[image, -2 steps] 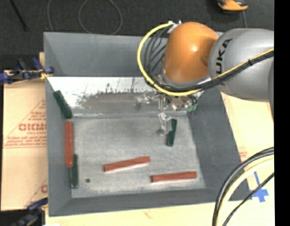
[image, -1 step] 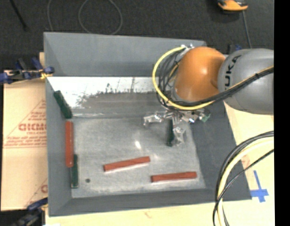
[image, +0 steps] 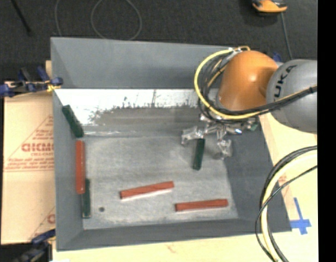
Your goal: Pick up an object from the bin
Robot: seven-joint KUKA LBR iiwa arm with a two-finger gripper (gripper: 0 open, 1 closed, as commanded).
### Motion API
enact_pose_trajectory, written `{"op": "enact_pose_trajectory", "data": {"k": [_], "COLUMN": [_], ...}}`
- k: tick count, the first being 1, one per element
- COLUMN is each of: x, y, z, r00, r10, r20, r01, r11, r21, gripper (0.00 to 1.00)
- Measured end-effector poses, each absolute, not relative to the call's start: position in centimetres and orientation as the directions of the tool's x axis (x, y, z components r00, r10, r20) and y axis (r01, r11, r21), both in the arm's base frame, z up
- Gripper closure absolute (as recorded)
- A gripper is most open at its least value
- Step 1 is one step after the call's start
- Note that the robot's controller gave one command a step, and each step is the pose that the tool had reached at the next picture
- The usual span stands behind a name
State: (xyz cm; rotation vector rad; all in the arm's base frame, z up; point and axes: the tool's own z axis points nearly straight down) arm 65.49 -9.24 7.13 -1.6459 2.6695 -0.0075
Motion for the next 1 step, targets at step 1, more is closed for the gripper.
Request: {"op": "enact_pose_trajectory", "data": {"k": [1], "x": [65.5], "y": [-8.98], "z": [7.19], "r00": [-0.451], "r10": [-0.892], "r20": [-0.005], "r01": [-0.892], "r11": [0.451], "r21": [-0.004], "gripper": [1.0]}}
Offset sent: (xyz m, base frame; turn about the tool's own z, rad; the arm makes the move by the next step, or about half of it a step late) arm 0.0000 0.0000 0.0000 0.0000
